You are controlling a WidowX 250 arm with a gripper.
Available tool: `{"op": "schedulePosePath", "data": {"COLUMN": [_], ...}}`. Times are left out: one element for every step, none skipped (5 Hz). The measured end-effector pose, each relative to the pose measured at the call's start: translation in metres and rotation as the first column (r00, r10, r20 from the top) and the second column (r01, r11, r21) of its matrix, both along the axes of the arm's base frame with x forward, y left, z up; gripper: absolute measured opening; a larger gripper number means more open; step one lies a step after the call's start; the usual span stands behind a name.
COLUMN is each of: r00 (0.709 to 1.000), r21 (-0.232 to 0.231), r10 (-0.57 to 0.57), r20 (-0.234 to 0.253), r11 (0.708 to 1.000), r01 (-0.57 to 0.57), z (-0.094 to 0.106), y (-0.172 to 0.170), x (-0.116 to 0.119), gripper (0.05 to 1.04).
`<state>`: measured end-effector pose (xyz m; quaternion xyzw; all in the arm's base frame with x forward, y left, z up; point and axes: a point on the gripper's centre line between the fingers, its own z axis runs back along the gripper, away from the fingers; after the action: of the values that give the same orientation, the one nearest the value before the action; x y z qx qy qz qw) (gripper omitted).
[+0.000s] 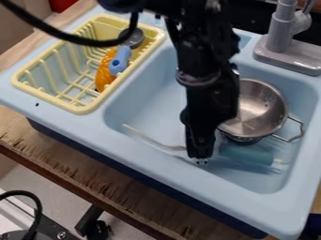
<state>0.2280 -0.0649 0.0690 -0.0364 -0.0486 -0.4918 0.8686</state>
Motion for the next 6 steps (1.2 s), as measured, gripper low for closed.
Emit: {"op": "schedulePosePath", "data": {"r00": [0.999,0.993,0.980,0.979,0.988,0.994], "r21": [-0.024,-0.021,-0.036,-0.057,-0.068,-0.091], "r10": [-0.034,-0.101,-0.183,-0.180,-0.147,-0.102], "r20": [-0.034,-0.060,-0.073,-0.092,-0.043,-0.025], "r11": [0.999,0.995,0.983,0.983,0.987,0.991], "r01": [0.033,0.100,0.180,0.176,0.144,0.099], "z": [0.010,0.013,0.022,0.024,0.040,0.048], "y": [0.002,0.004,0.007,0.008,0.005,0.005], "x": [0.001,-0.002,0.000,-0.003,-0.003,0.000], "gripper": [0.061,0.061,0.061,0.061,0.061,0.061]}}
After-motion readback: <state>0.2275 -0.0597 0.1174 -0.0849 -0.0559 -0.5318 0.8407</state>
